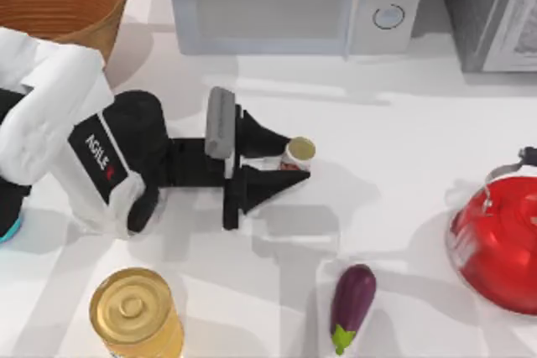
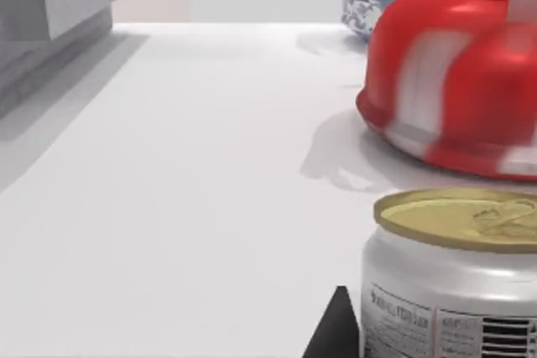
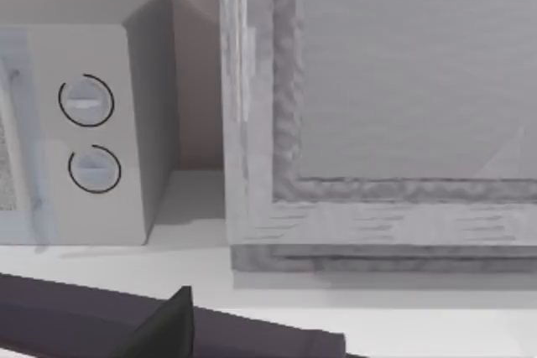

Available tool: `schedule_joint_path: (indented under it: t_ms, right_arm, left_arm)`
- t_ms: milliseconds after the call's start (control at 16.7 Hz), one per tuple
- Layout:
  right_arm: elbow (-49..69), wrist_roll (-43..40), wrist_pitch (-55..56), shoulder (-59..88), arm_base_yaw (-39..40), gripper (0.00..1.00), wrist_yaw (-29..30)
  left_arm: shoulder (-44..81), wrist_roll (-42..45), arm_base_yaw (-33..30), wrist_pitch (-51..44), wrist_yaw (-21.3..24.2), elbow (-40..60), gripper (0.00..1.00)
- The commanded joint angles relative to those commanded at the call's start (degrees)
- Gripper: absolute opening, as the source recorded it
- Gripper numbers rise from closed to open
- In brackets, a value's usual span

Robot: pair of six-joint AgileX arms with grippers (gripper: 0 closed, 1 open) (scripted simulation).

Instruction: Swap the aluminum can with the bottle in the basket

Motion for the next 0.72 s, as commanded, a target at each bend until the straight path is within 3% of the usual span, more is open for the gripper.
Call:
schedule_joint_path:
  t_ms: [720]
  right_arm:
    - [0.0, 0.0, 0.0, 0.0, 0.0, 1.0, 0.0]
  left_arm:
    - [0.0, 0.0, 0.0, 0.0, 0.0, 0.0, 0.98]
